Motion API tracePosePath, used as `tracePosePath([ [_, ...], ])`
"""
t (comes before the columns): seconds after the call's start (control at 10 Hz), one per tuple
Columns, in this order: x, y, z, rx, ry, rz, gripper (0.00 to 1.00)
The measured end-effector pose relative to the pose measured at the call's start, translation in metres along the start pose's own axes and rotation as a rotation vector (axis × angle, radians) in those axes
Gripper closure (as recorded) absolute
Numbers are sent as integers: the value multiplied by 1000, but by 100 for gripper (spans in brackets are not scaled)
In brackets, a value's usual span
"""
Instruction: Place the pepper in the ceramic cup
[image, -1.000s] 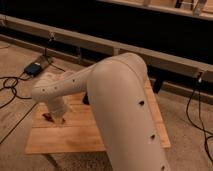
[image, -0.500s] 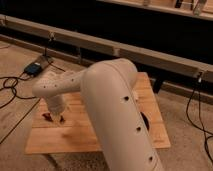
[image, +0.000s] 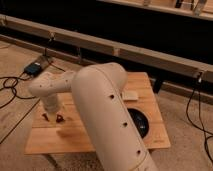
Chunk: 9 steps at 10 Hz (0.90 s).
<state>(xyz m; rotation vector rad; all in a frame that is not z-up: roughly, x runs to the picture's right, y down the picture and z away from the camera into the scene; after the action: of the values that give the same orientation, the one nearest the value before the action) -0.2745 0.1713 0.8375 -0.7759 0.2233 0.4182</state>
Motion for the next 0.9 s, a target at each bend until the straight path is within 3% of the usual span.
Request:
tracePosePath([
  [0.3,-15,9,8,-2,12,-59,35],
  [0.7,-31,10,16,8,17,-85,35],
  [0.8,-36,8,18,18,17,-87,38],
  [0.9,-40,6,20,25,15,-87,49],
])
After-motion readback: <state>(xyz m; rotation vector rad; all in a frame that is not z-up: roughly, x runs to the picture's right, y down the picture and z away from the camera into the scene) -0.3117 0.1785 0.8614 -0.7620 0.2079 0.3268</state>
